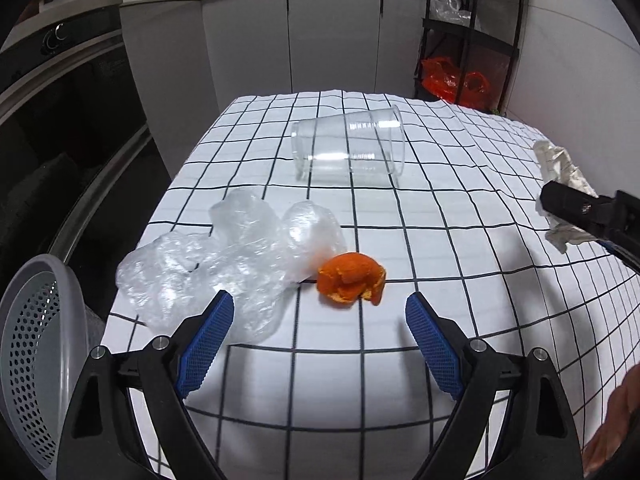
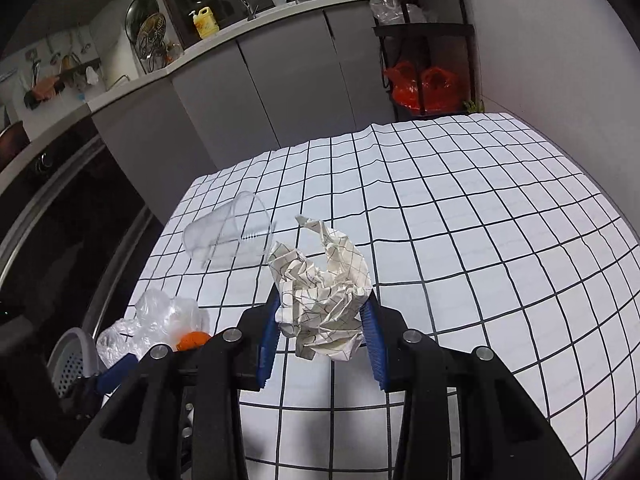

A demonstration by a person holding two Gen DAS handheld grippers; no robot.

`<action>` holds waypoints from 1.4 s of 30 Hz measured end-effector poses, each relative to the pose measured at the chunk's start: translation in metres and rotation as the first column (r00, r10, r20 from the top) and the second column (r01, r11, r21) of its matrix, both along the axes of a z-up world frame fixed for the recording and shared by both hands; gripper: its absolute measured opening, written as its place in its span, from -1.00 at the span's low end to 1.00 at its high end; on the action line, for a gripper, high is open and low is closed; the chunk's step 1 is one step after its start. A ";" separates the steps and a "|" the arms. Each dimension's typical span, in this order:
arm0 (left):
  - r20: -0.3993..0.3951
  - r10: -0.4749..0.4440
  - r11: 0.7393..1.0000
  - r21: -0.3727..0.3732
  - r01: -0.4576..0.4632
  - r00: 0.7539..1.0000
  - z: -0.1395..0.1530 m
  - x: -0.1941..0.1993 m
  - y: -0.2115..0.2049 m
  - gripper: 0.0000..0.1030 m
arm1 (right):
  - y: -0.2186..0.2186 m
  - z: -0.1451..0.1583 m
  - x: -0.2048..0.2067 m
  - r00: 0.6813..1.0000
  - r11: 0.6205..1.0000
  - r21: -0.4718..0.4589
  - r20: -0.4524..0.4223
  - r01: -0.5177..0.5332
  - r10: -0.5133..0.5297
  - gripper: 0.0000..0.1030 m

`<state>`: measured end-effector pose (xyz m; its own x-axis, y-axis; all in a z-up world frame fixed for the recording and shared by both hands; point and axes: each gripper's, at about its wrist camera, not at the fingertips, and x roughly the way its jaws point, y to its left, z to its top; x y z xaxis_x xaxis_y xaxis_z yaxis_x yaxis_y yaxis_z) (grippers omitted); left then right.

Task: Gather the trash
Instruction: 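Grasp the crumpled paper with the right gripper while the left gripper grasps the orange peel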

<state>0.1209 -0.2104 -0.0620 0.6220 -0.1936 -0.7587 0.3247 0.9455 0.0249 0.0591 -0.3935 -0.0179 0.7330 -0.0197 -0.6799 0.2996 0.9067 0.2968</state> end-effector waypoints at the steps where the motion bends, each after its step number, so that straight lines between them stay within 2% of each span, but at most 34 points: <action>1: -0.001 0.001 1.000 0.009 -0.001 1.000 -0.001 0.001 -0.004 0.67 | -0.002 0.001 -0.001 1.000 1.000 0.008 0.005 0.000 0.000 -0.29; 7: -0.015 -0.002 0.999 0.043 0.002 1.000 -0.010 0.006 -0.021 0.67 | -0.011 0.004 -0.006 1.000 0.999 0.049 0.022 0.000 -0.001 -0.29; 11: -0.037 0.017 0.999 0.046 -0.015 0.999 -0.014 0.016 -0.025 0.49 | -0.012 0.006 -0.009 1.000 0.998 0.063 0.028 -0.003 0.001 -0.29; 16: -0.039 0.031 0.998 0.059 -0.029 0.999 -0.016 0.022 -0.030 0.39 | -0.013 0.007 -0.011 0.999 0.997 0.071 0.036 -0.005 0.002 -0.29; 19: -0.043 0.027 0.998 0.061 -0.024 0.999 -0.016 0.025 -0.031 0.16 | -0.013 0.006 -0.010 0.999 0.997 0.077 0.034 -0.010 0.007 -0.29; 24: -0.046 0.019 0.999 0.050 -0.016 0.999 -0.015 0.023 -0.028 -0.40 | -0.010 0.006 -0.008 0.999 0.997 0.072 0.032 -0.020 0.018 -0.29; 27: -0.051 0.008 1.000 0.029 -0.006 0.999 -0.011 0.020 -0.023 -0.52 | -0.009 0.006 -0.007 0.999 0.997 0.072 0.031 -0.024 0.022 -0.29; 35: -0.045 -0.011 1.000 0.005 0.011 0.999 0.000 0.003 -0.001 -0.62 | -0.006 0.007 -0.005 0.999 0.997 0.069 0.035 -0.040 0.038 -0.29; 42: 0.010 -0.022 1.000 -0.002 0.022 1.000 0.024 -0.018 0.019 -0.62 | 0.004 0.011 -0.004 0.997 0.995 0.072 0.046 -0.069 0.066 -0.29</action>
<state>0.1026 -0.1909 -0.0381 0.6247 -0.2091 -0.7523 0.3455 0.9380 0.0262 0.0549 -0.3892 -0.0072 0.7599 0.0796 -0.6452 0.2239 0.8997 0.3747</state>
